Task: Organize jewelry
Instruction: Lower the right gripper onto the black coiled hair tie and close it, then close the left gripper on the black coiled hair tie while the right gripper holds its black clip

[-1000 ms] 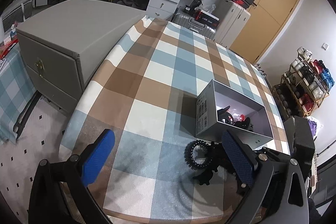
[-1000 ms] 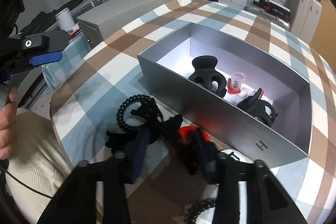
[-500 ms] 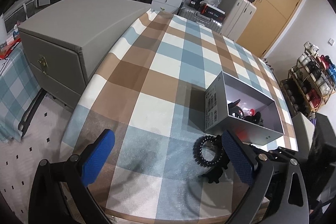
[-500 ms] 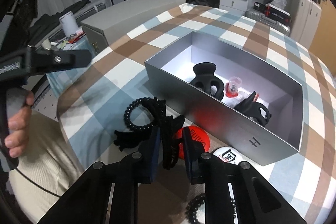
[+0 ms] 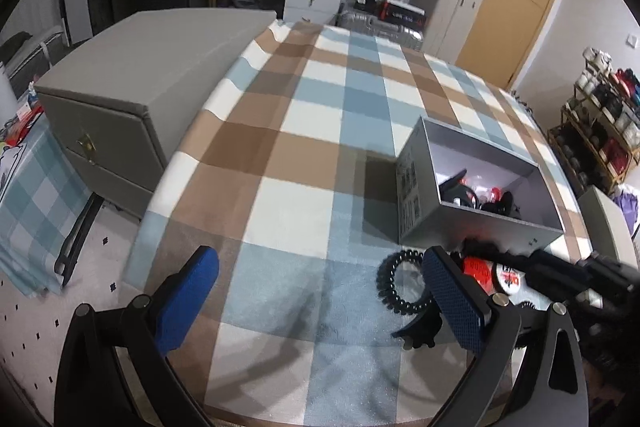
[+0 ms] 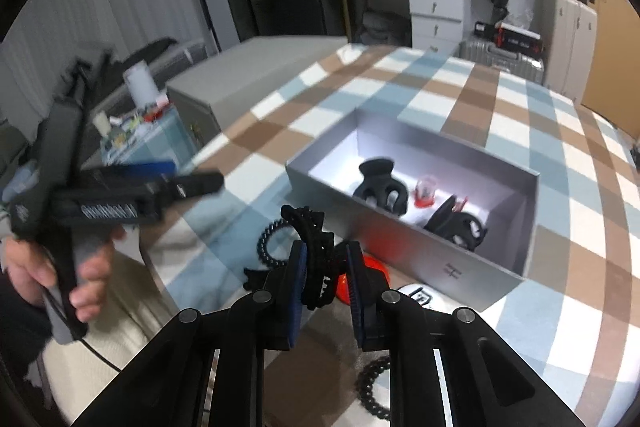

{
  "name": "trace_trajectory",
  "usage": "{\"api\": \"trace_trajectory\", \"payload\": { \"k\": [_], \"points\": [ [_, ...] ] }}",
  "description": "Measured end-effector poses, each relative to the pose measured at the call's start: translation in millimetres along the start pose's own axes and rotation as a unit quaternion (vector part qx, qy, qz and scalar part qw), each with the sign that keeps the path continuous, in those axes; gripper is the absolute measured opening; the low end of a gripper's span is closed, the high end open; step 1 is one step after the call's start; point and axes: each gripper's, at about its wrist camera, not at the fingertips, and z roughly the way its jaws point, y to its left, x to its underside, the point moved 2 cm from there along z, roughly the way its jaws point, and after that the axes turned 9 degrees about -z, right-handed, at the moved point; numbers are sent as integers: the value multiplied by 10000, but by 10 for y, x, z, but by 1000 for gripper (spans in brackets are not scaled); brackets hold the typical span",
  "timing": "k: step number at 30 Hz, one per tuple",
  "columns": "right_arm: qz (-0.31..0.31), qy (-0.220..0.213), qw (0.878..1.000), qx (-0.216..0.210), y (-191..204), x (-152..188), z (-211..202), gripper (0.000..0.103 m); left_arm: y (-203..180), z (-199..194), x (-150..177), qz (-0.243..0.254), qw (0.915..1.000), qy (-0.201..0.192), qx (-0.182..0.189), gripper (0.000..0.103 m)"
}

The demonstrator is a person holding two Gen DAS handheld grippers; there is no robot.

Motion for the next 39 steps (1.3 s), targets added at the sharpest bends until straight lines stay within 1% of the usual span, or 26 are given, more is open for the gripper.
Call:
{"api": "trace_trajectory", "payload": {
  "k": [5, 7, 9, 12, 16, 17, 18, 20, 22, 27, 28, 29, 33, 34, 35, 36, 38, 39],
  "points": [
    [246, -259, 9994, 19, -106, -34, -153, 19, -56, 96, 39, 96, 9998, 145, -97, 100],
    [340, -404, 9986, 17, -140, -60, -228, 19, -108, 120, 67, 163, 9996, 208, -58, 100],
    [441, -533, 9976, -13, -168, -80, -295, 19, -151, 170, 90, 172, 9992, 350, 41, 100],
    [472, -723, 9963, -3, -183, -109, -394, 19, -192, 247, 113, 212, 9987, 473, -2, 100],
    [602, -808, 9949, -2, -254, -109, -455, 19, -272, 311, 152, 412, 9978, 511, -84, 99],
    [659, -824, 9944, -4, -278, -109, -468, 19, -290, 322, 164, 454, 9976, 519, -102, 98],
    [720, -851, 9938, -12, -306, -107, -486, 19, -307, 337, 174, 488, 9973, 545, -99, 96],
    [788, -896, 9928, -16, -338, -108, -514, 19, -340, 360, 194, 526, 9968, 591, -95, 86],
    [834, -950, 9920, -46, -351, -107, -549, 19, -372, 388, 210, 589, 9962, 612, -177, 85],
    [864, -994, 9912, -108, -357, -110, -582, 19, -434, 433, 235, 675, 9948, 767, -52, 66],
    [875, -986, 9912, -123, -357, -110, -578, 19, -441, 450, 242, 690, 9943, 809, -52, 61],
    [880, -980, 9912, -141, -357, -109, -575, 19, -447, 467, 253, 704, 9938, 862, -66, 59],
    [781, -1010, 9917, -170, -319, -116, -580, 19, -495, 455, 276, 863, 9928, 829, -97, 53],
    [768, -1000, 9919, -177, -313, -116, -575, 19, -507, 453, 283, 912, 9925, 808, -137, 49],
    [769, -985, 9920, -163, -314, -115, -565, 19, -515, 450, 292, 957, 9921, 789, -185, 43],
    [774, -962, 9922, -147, -315, -114, -553, 19, -520, 446, 297, 999, 9917, 774, -227, 39],
    [804, -920, 9924, -140, -326, -112, -526, 19, -526, 444, 301, 1083, 9908, 750, -304, 23],
    [811, -907, 9925, -127, -327, -111, -520, 19, -531, 449, 305, 1134, 9903, 728, -348, 23]
  ]
}}
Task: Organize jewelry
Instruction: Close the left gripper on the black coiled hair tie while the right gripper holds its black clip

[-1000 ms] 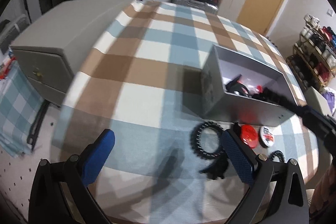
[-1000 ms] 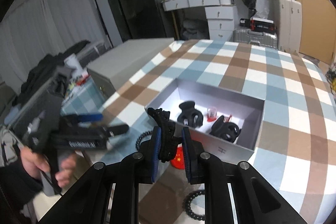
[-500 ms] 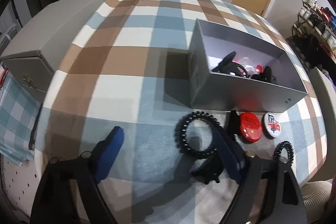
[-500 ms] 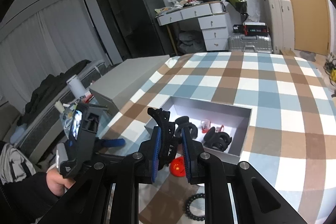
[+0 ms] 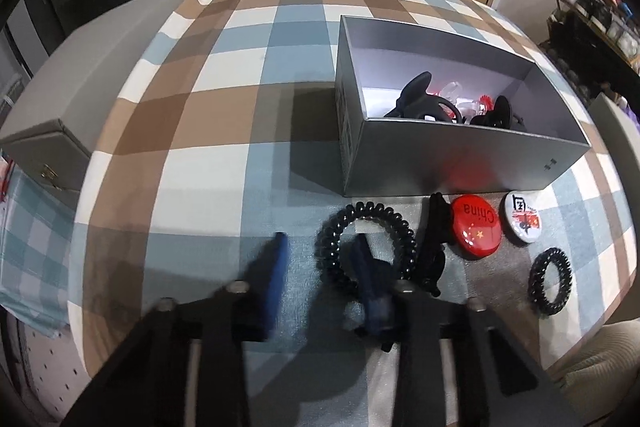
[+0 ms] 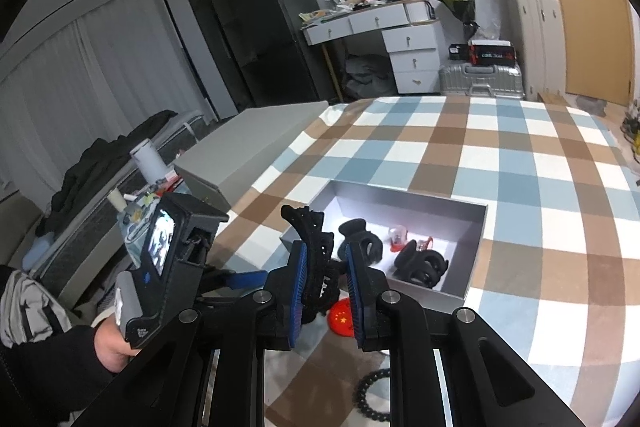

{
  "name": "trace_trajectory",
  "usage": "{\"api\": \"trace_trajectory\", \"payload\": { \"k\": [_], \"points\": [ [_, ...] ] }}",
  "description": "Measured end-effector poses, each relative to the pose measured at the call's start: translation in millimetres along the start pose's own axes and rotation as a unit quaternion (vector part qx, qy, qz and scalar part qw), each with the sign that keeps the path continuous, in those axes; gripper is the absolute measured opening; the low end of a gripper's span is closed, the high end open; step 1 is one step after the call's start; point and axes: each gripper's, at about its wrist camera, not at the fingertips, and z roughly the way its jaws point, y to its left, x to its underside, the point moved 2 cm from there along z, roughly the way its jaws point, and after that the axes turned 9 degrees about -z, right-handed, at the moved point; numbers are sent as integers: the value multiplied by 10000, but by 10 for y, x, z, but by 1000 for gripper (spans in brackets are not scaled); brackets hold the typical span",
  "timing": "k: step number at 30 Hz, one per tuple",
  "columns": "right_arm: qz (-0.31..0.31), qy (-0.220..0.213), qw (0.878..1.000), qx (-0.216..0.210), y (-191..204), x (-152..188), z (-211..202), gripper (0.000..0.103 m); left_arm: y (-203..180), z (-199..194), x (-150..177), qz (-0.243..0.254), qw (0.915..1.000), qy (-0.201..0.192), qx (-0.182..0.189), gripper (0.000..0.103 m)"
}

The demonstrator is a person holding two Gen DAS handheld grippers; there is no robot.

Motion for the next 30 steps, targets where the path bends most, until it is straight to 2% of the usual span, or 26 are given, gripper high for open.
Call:
{"api": "trace_trajectory", "payload": {
  "k": [4, 6, 7, 11, 24, 30],
  "points": [
    [-45, 39, 10000, 75, 0, 11, 28, 19, -70, -16, 38, 300, 9993, -132, -199, 19],
    [-30, 95, 9999, 118, -13, 23, 53, 19, -125, -21, 60, 518, 9979, -215, -329, 13],
    [-14, 122, 9998, 144, -21, 29, 63, 19, -138, -23, 71, 584, 9974, -230, -359, 7],
    [18, 137, 9998, 175, -41, 39, 64, 19, -151, -32, 87, 732, 9960, -291, -429, 5],
    [116, 142, 9995, 272, -83, 47, 69, 19, 12, -231, 26, 397, 9970, -581, -313, 5],
    [99, 178, 9991, 363, -82, 46, 104, 19, 128, -511, -53, 37, 9925, -1205, -186, 4]
  ]
}}
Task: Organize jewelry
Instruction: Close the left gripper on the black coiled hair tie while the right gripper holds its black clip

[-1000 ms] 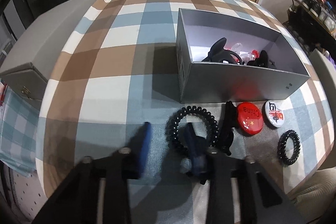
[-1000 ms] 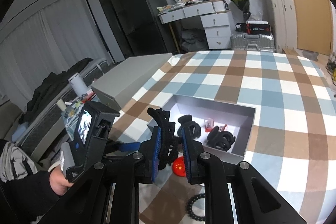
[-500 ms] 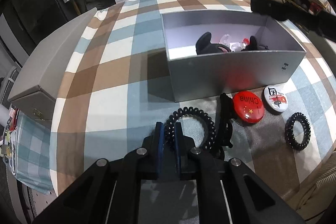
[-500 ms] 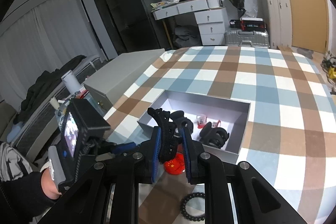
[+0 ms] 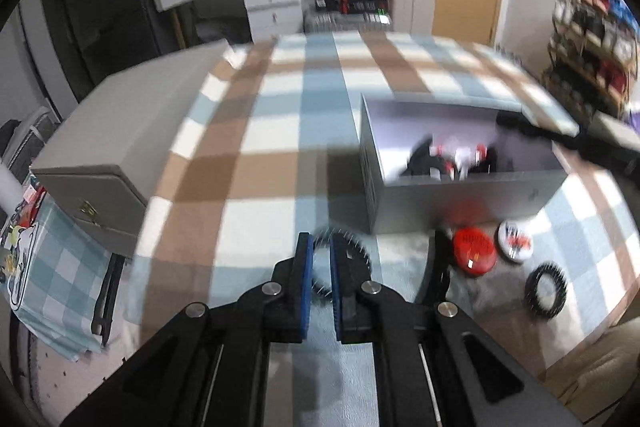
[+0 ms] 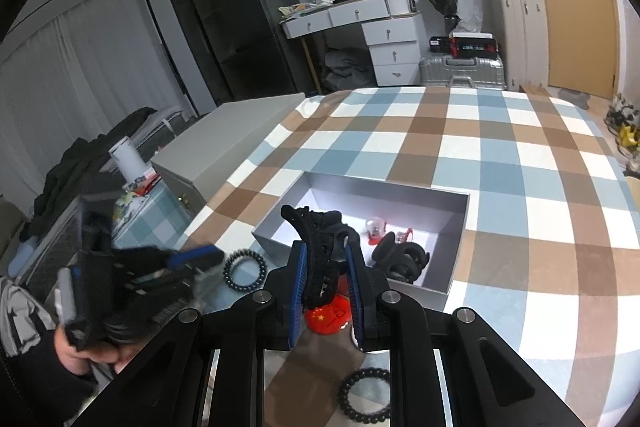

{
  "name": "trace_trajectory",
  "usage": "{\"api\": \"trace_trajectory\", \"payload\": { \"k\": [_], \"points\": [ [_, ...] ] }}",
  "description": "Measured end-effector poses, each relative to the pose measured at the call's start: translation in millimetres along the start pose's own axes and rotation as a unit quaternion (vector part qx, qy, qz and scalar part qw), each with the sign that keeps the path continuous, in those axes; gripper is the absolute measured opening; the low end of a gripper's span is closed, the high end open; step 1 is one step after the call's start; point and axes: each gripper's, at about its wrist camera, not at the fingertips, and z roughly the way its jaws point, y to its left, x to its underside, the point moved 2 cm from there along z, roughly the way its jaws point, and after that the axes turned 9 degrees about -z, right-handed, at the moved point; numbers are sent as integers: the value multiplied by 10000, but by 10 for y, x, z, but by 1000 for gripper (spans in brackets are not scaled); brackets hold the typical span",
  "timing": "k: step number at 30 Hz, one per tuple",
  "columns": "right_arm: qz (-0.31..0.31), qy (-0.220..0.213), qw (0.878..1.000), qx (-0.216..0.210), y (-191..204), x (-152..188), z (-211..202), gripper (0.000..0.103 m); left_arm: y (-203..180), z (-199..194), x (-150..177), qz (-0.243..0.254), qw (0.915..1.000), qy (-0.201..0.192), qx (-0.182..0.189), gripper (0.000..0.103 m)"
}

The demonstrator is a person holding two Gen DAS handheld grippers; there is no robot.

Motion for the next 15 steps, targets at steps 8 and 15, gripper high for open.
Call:
{"api": "trace_trajectory", "payload": {
  "k": [8, 15],
  "points": [
    [74, -31, 10000, -11, -34, -16, -1, 19, 95, -181, -156, -323, 9980, -460, 290, 4],
    [154, -16, 9999, -72, -67, -24, 6, 19, 201, 191, -116, -571, 9955, 573, 488, 4]
  ]
}}
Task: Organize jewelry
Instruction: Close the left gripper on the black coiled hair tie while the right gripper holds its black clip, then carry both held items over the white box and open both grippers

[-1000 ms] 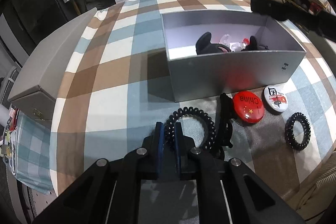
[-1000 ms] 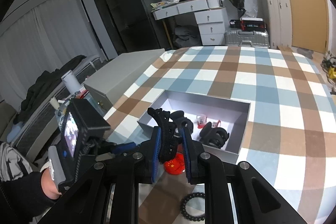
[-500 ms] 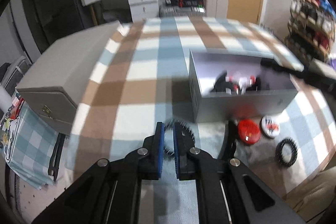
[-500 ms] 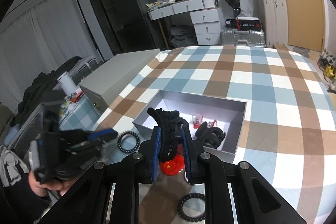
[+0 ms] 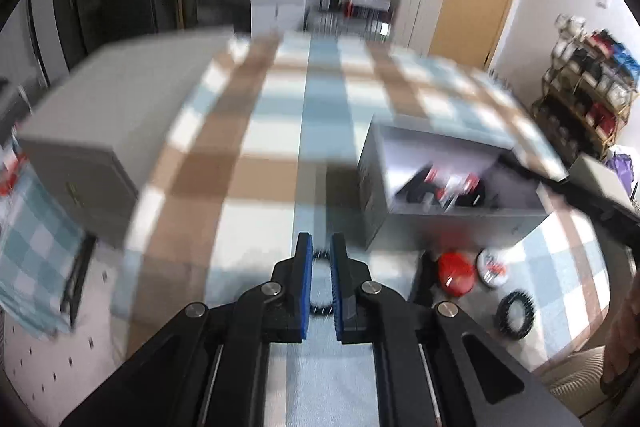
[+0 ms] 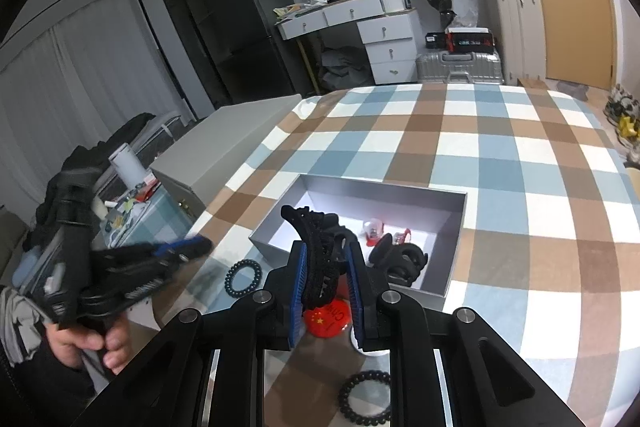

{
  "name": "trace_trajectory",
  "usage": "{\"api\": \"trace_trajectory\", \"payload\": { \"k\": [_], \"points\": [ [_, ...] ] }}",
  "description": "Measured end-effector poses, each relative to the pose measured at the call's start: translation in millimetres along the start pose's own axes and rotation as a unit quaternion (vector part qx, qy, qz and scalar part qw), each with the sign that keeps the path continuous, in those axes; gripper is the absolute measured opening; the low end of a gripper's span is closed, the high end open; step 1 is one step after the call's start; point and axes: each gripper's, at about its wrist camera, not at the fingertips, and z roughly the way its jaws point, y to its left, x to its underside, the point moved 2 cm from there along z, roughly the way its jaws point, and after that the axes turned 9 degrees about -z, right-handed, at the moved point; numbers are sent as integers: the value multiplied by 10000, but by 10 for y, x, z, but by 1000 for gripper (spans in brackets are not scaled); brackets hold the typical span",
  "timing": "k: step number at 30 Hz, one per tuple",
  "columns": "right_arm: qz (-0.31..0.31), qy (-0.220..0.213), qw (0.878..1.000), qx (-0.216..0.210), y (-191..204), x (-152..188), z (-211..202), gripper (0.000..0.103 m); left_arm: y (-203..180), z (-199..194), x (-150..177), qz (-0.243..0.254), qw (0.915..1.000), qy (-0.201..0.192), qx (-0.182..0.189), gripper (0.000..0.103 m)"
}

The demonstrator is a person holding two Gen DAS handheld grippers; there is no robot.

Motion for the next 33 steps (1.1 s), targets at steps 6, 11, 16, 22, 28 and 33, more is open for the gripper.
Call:
{"api": "trace_trajectory", "payload": {
  "k": [6, 11, 16, 22, 28, 33],
  "points": [
    [-101, -90, 9998, -113, 70, -27, -27, 19, 108, 339, -1, -283, 9970, 648, -313, 13],
    [-118, -101, 9997, -198, 82, -37, -41, 19, 163, 404, 29, -434, 9953, 799, -326, 30],
    [-124, -156, 9995, -254, 91, -42, -88, 19, 151, 430, 78, -174, 9942, 687, -806, 32],
    [-123, -178, 9993, -289, 99, -51, -106, 19, 106, 422, 118, 140, 9947, 592, -833, 19],
    [-121, -161, 9994, -274, 101, -46, -110, 19, -22, 388, 161, 380, 9958, 727, -414, 5],
    [-27, -184, 9994, -278, 64, -50, -119, 19, -90, 163, 109, 408, 9984, 390, -57, 5]
  ]
}}
